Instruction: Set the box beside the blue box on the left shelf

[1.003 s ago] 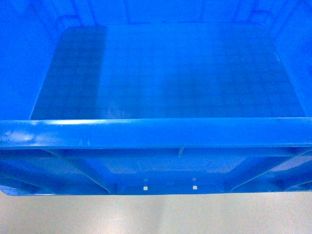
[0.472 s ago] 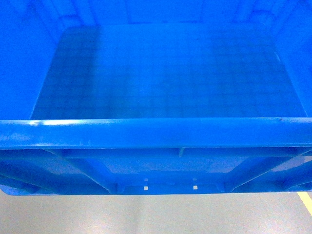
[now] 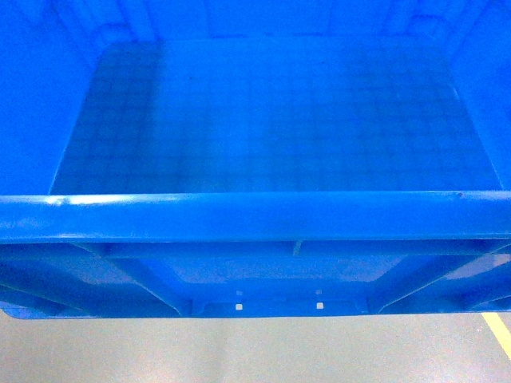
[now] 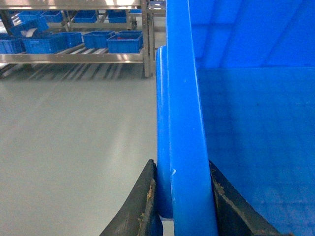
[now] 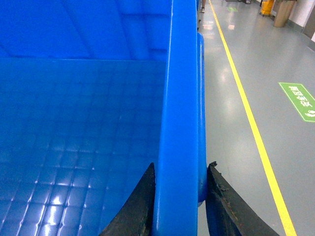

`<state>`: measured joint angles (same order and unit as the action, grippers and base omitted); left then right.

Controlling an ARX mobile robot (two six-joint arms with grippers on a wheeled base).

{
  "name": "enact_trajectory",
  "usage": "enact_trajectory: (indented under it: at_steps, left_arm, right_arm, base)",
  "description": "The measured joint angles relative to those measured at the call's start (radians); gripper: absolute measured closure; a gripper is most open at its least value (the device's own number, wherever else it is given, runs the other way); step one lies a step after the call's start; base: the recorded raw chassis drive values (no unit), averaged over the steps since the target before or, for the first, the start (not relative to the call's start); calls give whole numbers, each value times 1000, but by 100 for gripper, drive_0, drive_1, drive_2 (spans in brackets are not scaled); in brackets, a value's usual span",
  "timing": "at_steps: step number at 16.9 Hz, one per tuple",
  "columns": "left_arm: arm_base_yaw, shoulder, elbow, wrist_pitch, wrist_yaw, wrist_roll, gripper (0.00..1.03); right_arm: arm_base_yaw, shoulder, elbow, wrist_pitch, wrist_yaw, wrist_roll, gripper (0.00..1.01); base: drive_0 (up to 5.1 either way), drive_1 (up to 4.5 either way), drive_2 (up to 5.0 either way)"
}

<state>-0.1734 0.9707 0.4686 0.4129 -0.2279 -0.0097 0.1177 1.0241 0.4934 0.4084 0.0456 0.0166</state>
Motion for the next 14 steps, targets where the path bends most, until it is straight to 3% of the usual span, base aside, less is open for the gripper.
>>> enact_trajectory:
  at_steps: [14]
  left_arm:
    - [0, 1, 0, -1, 0, 0, 82]
  right_arm:
    - [0, 1, 0, -2, -1, -3, 80]
  base:
    - [-4, 410, -418]
